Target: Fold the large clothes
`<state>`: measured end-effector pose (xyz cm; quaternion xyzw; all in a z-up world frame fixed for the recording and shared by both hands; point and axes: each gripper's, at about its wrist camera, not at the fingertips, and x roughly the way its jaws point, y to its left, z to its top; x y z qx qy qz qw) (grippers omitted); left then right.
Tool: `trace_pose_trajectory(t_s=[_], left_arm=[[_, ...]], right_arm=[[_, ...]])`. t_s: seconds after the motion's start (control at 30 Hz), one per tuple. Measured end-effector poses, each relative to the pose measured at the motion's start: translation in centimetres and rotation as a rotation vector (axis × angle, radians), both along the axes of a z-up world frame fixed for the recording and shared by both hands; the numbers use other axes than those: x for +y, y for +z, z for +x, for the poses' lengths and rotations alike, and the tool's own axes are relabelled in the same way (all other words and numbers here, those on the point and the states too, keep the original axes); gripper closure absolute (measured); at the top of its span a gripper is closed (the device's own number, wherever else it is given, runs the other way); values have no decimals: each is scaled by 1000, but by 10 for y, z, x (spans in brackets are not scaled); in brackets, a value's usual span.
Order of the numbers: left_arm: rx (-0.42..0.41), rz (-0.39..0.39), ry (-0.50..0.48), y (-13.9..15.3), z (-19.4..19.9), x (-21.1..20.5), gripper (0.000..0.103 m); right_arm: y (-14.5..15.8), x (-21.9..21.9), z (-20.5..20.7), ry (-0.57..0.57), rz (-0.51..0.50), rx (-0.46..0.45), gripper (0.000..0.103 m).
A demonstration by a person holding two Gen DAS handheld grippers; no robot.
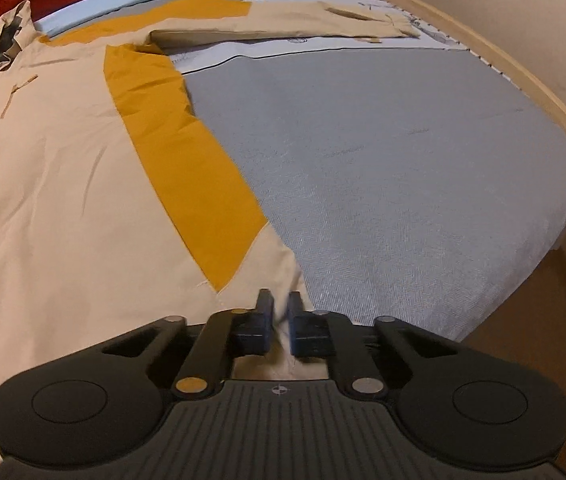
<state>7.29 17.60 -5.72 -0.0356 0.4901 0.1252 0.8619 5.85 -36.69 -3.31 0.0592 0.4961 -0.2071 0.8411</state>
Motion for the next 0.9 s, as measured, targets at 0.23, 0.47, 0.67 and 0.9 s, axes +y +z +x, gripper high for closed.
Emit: trace_pose_trajectory(t_s=[0.23, 0.47, 0.67, 0.9], left_arm=[[58, 125, -26, -2, 4, -6, 99], [-51, 195, 8, 14, 5, -16, 90], [-150, -39, -192, 27, -2, -49, 53], [43, -113, -200, -6, -1, -66, 50]], right_arm=[[13, 8, -5, 25, 32, 91, 103], [16, 16, -6, 67, -35, 148, 103], [53, 30, -16, 71, -85, -166, 97], [6, 56, 0, 258, 34, 29, 38]])
